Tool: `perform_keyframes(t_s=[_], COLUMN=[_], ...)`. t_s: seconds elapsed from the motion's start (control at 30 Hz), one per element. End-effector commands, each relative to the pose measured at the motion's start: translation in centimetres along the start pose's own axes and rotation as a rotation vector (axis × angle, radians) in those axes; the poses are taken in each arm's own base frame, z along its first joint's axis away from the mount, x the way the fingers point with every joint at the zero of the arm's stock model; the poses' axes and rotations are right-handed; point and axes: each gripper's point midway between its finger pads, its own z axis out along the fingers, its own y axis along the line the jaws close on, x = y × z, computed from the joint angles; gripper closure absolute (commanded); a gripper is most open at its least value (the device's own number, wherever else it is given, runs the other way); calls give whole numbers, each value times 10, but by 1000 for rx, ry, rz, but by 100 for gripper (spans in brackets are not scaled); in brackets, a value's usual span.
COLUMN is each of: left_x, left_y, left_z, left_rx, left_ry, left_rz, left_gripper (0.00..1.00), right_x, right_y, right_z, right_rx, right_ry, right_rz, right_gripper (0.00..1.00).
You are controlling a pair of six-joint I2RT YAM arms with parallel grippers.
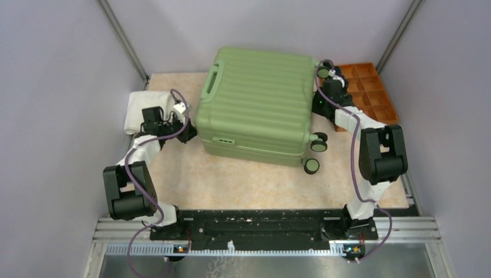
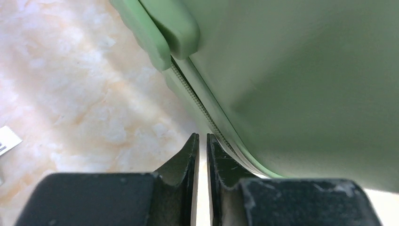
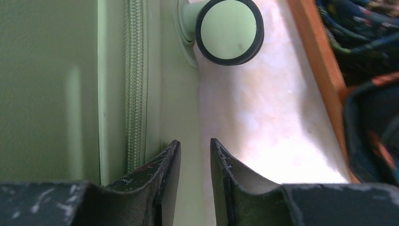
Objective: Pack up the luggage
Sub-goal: Zip the luggage at the center of the board.
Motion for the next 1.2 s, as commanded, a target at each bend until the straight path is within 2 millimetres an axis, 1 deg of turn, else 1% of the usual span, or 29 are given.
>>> perform_keyframes(t_s=[0.0,0.1,0.17,0.23,0.3,0.33,0.37,0.4,0.43,0.47,0.5,0.53,0.57,0.6,0.63,0.67,0.73,0.8,0.83,0.9,0.97,1.03,1.17], left_x=[-24,-22,-17,-13,-11,-10,-9,-9,-9,-9,-9,-9,-9,-11,-12,-13,-17,-19,-20,-21,-22,-23,-26], left_y=[-4,-8,-12,-12,-10,-10,-10,-9,-9,-8,-7,-7,-6,-4,-3,-2,1,3,3,4,5,6,7], left_z=[-30,-39,-41,-45,-47,-48,-48,-49,-49,-50,-50,-51,-51,-52,-53,-53,-55,-56,-56,-57,-57,-59,-61], left_rx=[14,13,17,6,-7,-9,-9,-11,-12,-14,-17,-18,-20,-22,-22,-25,-27,-28,-28,-28,-33,-44,-55], left_ry=[-95,-94,-82,-79,-78,-74,-71,-68,-66,-65,-66,-68,-69,-72,-75,-79,-88,-94,-95,-90,-87,-87,-87], left_rz=[-14,9,7,-4,-3,-8,-11,-15,-16,-18,-18,-20,-22,-24,-30,-36,-47,-60,-64,-69,-66,-57,-46], left_gripper=[84,84,84,84,85,85,85,85,85,85,85,85,85,85,85,85,85,85,85,84,84,84,84], right_x=[-1,7,10,11,2,-6,-19,-33,-50,-64,-82,-87,-91,-78,-74,-72,-51,-31,-20,9,33,58,99], right_y=[163,201,221,233,229,220,205,183,153,126,103,74,55,34,25,24,19,16,17,27,38,49,51], right_z=[-23,-23,-24,-24,-26,-25,-25,-26,-28,-36,-55,-66,-83,-94,-113,-131,-161,-185,-195,-214,-230,-243,-257], right_rx=[-483,-587,-632,-634,-606,-567,-507,-428,-338,-298,-278,-236,-216,-177,-154,-156,-181,-220,-245,-305,-369,-422,-442], right_ry=[-27,0,21,19,-6,-27,-57,-85,-122,-152,-201,-222,-248,-254,-291,-342,-380,-403,-405,-385,-371,-337,-269], right_rz=[-112,-128,-141,-169,-170,-176,-177,-165,-127,-80,-27,19,40,-8,-68,-113,-146,-154,-163,-206,-228,-253,-303], right_gripper=[65,64,64,64,62,57,51,47,43,40,37,33,27,20,6,2,1,1,1,1,1,1,1])
